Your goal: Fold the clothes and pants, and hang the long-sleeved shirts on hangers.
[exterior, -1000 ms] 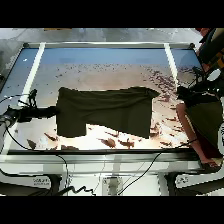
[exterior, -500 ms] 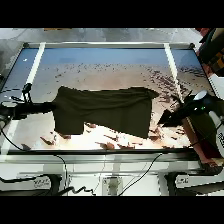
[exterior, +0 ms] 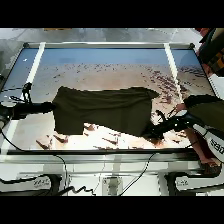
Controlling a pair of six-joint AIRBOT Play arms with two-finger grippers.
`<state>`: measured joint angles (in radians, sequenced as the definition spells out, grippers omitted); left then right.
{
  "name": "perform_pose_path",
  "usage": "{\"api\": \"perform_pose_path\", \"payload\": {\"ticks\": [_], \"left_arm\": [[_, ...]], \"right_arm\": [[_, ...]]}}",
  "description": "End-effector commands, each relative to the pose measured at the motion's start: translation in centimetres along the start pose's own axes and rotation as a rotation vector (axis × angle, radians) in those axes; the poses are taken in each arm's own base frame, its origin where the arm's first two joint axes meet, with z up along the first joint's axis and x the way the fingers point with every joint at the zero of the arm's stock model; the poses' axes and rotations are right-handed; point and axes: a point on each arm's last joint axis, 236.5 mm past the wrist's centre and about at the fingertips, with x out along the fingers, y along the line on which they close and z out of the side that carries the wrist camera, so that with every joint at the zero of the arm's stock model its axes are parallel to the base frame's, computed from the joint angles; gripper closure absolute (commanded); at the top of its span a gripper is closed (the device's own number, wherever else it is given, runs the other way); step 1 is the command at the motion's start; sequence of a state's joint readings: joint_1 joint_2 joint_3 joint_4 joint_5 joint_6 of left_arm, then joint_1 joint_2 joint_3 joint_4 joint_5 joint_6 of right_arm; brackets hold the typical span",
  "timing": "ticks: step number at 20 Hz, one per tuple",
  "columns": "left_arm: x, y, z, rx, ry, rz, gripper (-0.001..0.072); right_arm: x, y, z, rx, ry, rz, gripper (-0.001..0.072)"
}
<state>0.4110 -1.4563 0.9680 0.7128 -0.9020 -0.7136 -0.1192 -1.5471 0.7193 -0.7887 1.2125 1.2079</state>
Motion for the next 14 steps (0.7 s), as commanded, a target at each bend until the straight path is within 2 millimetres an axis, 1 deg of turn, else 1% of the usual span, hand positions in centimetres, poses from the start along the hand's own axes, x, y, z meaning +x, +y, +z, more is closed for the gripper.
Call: {"api": "perform_pose_path", "payload": {"ticks": [1, 2, 3, 4, 6, 7, 8, 9, 11, 13, 14], "left_arm": [[-0.1, -0.2, 0.1, -0.002, -0.003, -0.005, 0.0692], [-0.1, -0.3, 0.3, -0.004, -0.009, -0.008, 0.0692], [-0.4, -0.4, 0.5, 0.002, -0.016, -0.006, 0.0692], [-0.9, -0.8, 0.9, 0.014, -0.027, -0.007, 0.0692], [-2.7, -2.0, 2.5, 0.055, -0.072, -0.004, 0.0693], [-4.1, -2.7, 3.7, 0.084, -0.109, 0.005, 0.0693], [-5.8, -3.7, 5.1, 0.120, -0.156, 0.017, 0.0693], [-7.7, -4.8, 6.5, 0.159, -0.206, 0.029, 0.0693], [-12.4, -7.6, 9.4, 0.249, -0.324, 0.059, 0.0693], [-18.2, -10.8, 12.0, 0.340, -0.482, 0.115, 0.0692], [-21.3, -12.2, 13.1, 0.377, -0.571, 0.152, 0.0692]], "right_arm": [[1.4, 0.5, 2.4, -0.098, -0.100, -0.056, 0.0671], [1.0, 1.4, 3.0, -0.132, -0.114, -0.044, 0.0702], [0.3, 2.8, 3.7, -0.168, -0.135, -0.028, 0.0701], [-1.0, 4.1, 4.7, -0.209, -0.173, -0.026, 0.0702], [-4.6, 7.5, 6.6, -0.307, -0.284, -0.021, 0.0702], [-6.9, 9.6, 7.3, -0.367, -0.350, -0.020, 0.0702], [-9.2, 11.7, 7.7, -0.426, -0.414, -0.024, 0.0702], [-12.0, 14.0, 7.7, -0.496, -0.488, -0.034, 0.0702], [-17.4, 18.4, 6.7, -0.619, -0.631, -0.045, 0.0702], [-23.3, 23.4, 4.0, -0.749, -0.796, -0.050, 0.0702], [-26.0, 25.3, 2.3, -0.810, -0.871, -0.063, 0.0703]]}}
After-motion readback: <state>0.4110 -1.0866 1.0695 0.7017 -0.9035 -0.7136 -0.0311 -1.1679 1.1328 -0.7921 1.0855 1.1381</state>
